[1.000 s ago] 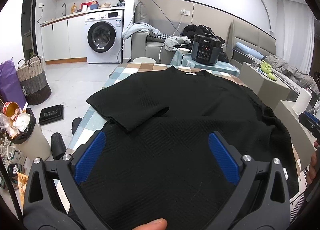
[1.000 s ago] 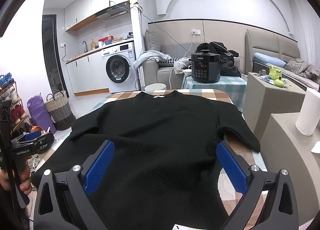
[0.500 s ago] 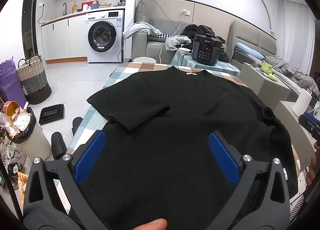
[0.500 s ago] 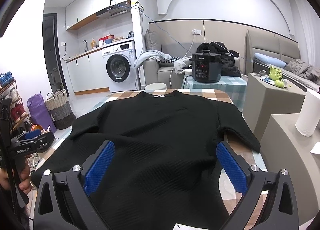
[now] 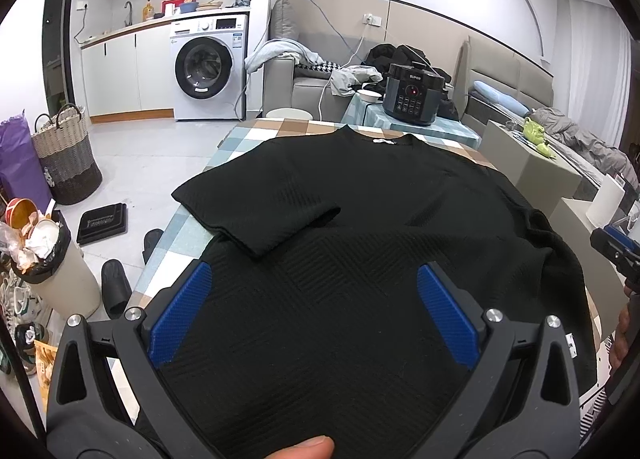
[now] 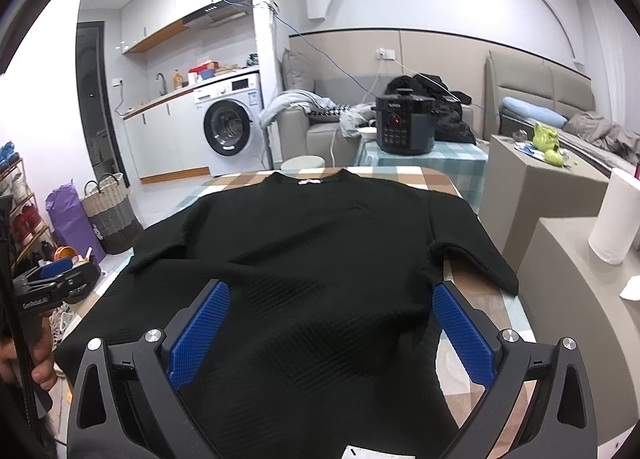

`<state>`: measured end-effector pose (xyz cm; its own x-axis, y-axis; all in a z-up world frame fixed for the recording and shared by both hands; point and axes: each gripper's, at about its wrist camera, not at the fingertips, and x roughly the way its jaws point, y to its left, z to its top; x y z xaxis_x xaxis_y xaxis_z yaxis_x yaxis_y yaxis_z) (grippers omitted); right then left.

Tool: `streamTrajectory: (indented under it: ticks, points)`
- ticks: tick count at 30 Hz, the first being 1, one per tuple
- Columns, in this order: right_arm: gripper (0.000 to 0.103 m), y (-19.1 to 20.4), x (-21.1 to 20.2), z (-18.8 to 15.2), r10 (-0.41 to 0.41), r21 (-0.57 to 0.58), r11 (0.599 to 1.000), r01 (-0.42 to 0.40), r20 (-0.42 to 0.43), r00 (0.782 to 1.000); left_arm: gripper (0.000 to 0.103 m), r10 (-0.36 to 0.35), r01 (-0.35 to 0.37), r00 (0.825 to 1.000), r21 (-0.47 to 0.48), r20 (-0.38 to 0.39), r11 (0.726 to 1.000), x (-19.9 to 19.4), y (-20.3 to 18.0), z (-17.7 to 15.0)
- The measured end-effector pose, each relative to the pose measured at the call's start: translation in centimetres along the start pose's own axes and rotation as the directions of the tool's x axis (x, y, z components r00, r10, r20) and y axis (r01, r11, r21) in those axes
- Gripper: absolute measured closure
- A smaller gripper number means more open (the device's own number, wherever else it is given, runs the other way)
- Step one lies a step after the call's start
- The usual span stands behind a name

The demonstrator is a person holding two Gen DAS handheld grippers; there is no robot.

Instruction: Fold small clothes

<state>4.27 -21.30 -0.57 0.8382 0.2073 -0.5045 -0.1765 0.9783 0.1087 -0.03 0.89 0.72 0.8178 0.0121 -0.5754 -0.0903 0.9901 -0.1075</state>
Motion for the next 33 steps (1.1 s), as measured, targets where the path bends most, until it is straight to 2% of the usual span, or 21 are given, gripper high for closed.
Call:
streamTrajectory:
  ticks: [5, 7, 13, 21, 27, 33]
  points:
    - [0.0, 0.4, 1.2, 0.2, -0.061, 0.006, 0.998, 0.061, -0.059, 0.996, 0.001, -0.003, 0.003, 1.0, -0.011, -0.02, 1.0, 0.9, 0.3, -0.1]
    - [0.0, 0.6, 1.6, 0.2, -0.058, -0.004, 0.998, 0.058, -0.084, 0.995, 0.001, -0.017, 0.016, 0.999, -0.025, -0.031, 1.0, 1.5, 0.5, -0.1]
    - [0.0, 1.2, 1.6, 0.3, -0.097, -0.084, 0.992, 0.09, -0.087, 0.991, 0.001, -0.016, 0.015, 0.997, -0.014, -0.07, 1.0, 3.0, 0.4, 0.0]
    - [0.0, 0.5, 2.3, 1.3, -0.063, -0.034, 0.998, 0.061, -0.088, 0.994, 0.001, -0.029, 0.028, 0.995, -0.015, -0.094, 0.999, 4.5, 0.1, 1.7]
    - [0.0, -0.6, 3.4, 2.6, -0.018, 0.046, 0.999, 0.022, -0.092, 0.996, 0.001, -0.031, 0.031, 0.995, -0.008, -0.092, 0.999, 5.2, -0.5, 3.1]
    - [0.0, -1.1, 4.5, 3.9, -0.01, 0.054, 0.998, 0.016, -0.094, 0.995, 0.001, -0.031, 0.03, 0.995, -0.009, -0.1, 1.0, 5.9, -0.6, 3.8]
